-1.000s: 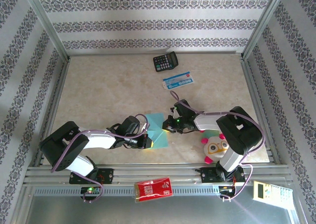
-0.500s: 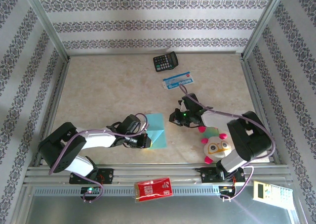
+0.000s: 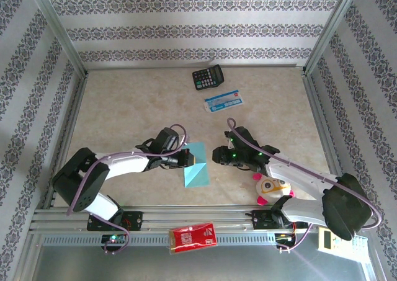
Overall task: Fold a paper plane with a square sheet of paper (pick it up from the middle)
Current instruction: Fold the triangle a second time at the center of the table, then turn over the paper at the center of the table.
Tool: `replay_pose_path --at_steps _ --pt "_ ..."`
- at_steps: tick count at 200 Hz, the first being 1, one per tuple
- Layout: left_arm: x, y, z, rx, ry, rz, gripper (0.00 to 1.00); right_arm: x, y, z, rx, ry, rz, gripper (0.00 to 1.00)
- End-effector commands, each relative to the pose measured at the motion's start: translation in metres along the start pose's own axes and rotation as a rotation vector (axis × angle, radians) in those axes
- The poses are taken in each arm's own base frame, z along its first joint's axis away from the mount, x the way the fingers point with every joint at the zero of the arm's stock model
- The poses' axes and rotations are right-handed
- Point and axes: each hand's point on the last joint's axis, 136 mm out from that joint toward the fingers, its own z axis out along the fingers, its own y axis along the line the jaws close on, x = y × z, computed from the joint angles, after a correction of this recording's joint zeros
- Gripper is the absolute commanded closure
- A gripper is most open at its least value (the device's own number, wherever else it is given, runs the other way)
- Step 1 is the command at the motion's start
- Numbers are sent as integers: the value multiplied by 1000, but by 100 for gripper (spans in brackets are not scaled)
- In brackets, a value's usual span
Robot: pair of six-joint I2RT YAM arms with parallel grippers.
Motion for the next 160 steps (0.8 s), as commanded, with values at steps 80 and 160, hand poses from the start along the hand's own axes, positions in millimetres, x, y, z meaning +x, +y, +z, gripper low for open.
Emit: replay_pose_path --at_steps 80,160 --pt "20 52 11 -83 65 -45 100 76 6 31 68 164 74 58" --pt "29 64 12 -121 85 -34 100 95 8 49 85 198 92 58"
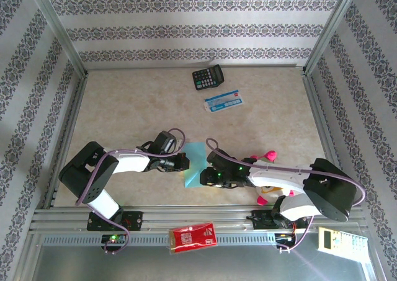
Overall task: Fold a paper plane with a square sheet of paper (pick it up from the middle)
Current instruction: Turn over the paper at the center of the table.
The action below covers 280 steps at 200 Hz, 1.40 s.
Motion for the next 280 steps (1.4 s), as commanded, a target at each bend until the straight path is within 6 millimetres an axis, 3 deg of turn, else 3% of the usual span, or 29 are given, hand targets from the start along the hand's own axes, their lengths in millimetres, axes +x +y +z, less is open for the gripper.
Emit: replay_pose_path --at_steps 1,90,163,211,280 --pt "16 25 4 -71 44 -13 100 0 -1 5 3 -15 20 58" --pt "17 25 4 -66 50 -11 100 1 -8 14 36 -10 13 58" --pt "20 26 3 -67 58 -13 100 -7 12 20 -44 -21 -11 58" --pt "20 25 3 -64 57 -14 100 -18 25 11 -114 -66 -64 54" --pt "21 24 1 -61 60 -14 100 -29 26 7 -181 -110 -121 47"
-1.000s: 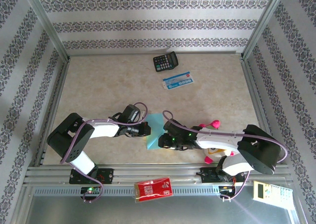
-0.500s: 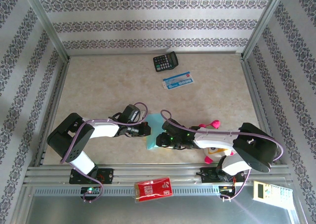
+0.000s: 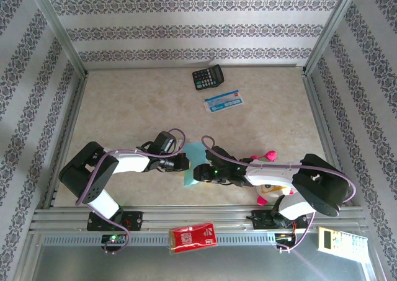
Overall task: Fold a paper plane with a square sheet of paper (pick it up from the middle)
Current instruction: Turn over the paper at the center of the table.
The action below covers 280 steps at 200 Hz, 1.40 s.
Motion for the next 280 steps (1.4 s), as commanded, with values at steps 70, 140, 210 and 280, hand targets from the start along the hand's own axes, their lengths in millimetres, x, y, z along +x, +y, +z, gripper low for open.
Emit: replay_pose_path --at_steps 70,140,210,280 --pt "21 23 0 -69 63 -35 100 -16 10 -8 -117 -38 -54 47" --pt "18 21 -2 -66 55 -33 100 -2 11 -6 -136 -86 69 57" --pt "18 19 -4 -68 56 -28 100 2 -7 -15 -63 -178 100 73" --pt "8 4 -7 -23 39 -20 89 0 -15 -14 -16 -190 90 99"
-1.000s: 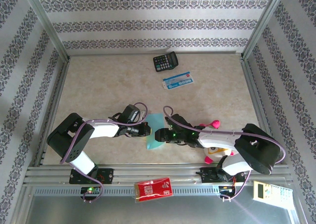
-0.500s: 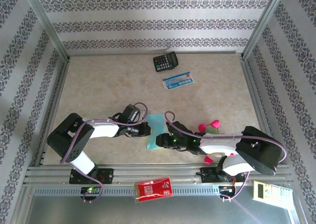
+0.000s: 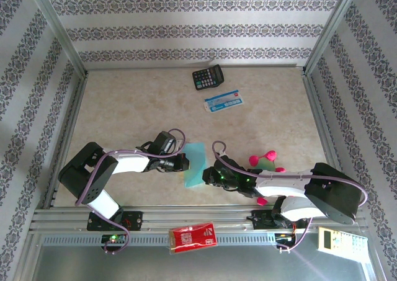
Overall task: Fold a paper plane with a square sheet of paper (pick it up from the middle)
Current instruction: Turn over the paper at the center of the table.
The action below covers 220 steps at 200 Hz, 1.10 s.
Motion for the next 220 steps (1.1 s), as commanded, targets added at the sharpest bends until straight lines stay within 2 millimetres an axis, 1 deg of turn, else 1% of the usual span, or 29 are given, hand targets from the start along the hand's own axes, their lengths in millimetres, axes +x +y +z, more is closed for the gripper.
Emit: replay_pose_path --at_steps 1,24,46,65,79,87,95,99,107,118,126,130,145,155,161,171,220 --pt "6 3 -5 -18 34 -19 89 -2 -6 0 37 -25 -9 99" --pt "-8 -12 -12 9 3 -5 81 -3 -9 -1 65 -16 -22 100" --pt "-27 -30 -23 33 -51 22 69 -8 -14 -7 90 -5 -42 100" --pt "-43 -39 -37 41 -103 31 60 -17 -12 -14 84 31 -74 100" --pt "-54 -42 -50 45 -150 27 57 -23 -11 -21 93 72 -121 100" --pt "-58 -43 -57 51 -172 21 56 -28 -15 -29 124 90 -147 100" --pt "-62 -43 -66 55 -193 16 55 -35 -14 -37 137 99 -183 100" --pt "-63 -42 -69 51 -201 12 55 -37 -17 -42 155 112 -198 100" --pt "-66 -41 -78 44 -221 11 54 -47 -17 -52 184 116 -232 100" --pt "-69 -36 -89 24 -250 2 53 -58 -17 -68 240 119 -301 100" --pt "-69 -32 -96 13 -271 -9 52 -68 -13 -79 286 109 -370 100" --pt "-70 -29 -100 8 -285 -19 52 -69 -15 -84 319 117 -401 100" --pt "-70 -20 -111 4 -325 -59 51 -81 -5 -99 420 107 -536 100" --pt "-69 -12 -116 -2 -348 -84 51 -85 4 -104 478 105 -621 100" --pt "-68 -9 -118 -4 -357 -95 51 -85 8 -104 514 106 -666 100" --pt "-66 -3 -121 -8 -371 -114 50 -80 15 -98 536 123 -715 100" --pt "-53 23 -123 -43 -369 -183 50 -32 35 -29 544 249 -802 100"
